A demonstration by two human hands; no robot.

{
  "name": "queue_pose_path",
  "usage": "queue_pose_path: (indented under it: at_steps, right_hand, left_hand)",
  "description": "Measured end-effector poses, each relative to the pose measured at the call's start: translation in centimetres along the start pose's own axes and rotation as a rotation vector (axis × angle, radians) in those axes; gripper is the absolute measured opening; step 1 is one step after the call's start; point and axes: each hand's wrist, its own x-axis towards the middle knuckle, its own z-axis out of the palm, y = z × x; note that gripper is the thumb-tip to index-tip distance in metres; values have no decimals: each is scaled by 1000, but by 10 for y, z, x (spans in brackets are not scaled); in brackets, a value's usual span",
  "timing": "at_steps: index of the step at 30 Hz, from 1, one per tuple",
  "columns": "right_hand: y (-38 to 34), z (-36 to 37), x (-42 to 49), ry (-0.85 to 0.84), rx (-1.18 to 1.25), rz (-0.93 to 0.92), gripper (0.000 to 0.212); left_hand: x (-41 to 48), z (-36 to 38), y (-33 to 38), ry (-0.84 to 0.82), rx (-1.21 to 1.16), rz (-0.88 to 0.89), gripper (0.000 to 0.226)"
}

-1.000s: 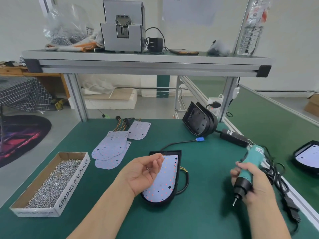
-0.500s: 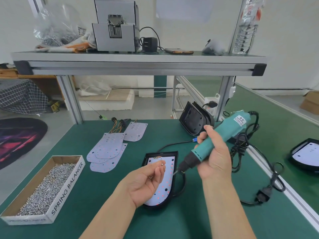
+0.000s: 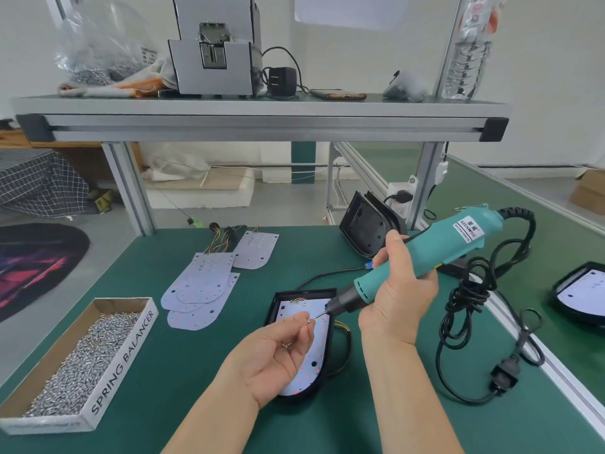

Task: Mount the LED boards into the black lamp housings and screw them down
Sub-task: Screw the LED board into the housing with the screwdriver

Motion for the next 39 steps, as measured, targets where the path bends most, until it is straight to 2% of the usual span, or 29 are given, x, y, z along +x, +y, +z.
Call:
queue_pose_path:
  at_steps: [5,11,16,22,28,30,32,33,35,36,37,39]
  right_hand:
    - [3,-2,1,10,-10,6,16]
    - [6,-6,0,14,-23,2,18]
    - [8,-5,-5,54,-76,-57,17]
    - [6,1,-6,66,-95,-91,16]
    - [1,4,1,61,-63,-67,16]
    - [-1,5,5,55,-59,-74,16]
    - [-1,5,11,38,-55,-80,17]
    - [-1,5,14,27,-59,-83,18]
    - [2,4,21,2,-87,-93,20]
    - [5,3,23,-10,-105,-99,22]
    - [7,3,25,-23,-125,-105,23]
    - [15,3,27,-57,-170,-122,25]
  left_hand:
    - [0,4,-2,2,-3,3,35]
    - [0,5,-7,28,0,43,43]
    - [3,5,-21,57,62,203,11]
    - [2,8,-27,11,126,319,11]
    - [1,5,-18,-28,107,269,20]
    - [-1,2,-12,-19,146,235,33]
    - [-1,-4,-2,79,302,299,40]
    - [2,-9,6,192,467,384,33]
    - [10,-20,23,524,972,568,35]
    - [14,-24,30,625,1205,585,40]
    - [18,-27,34,643,1364,527,47]
    - [26,-25,36,589,1481,374,60]
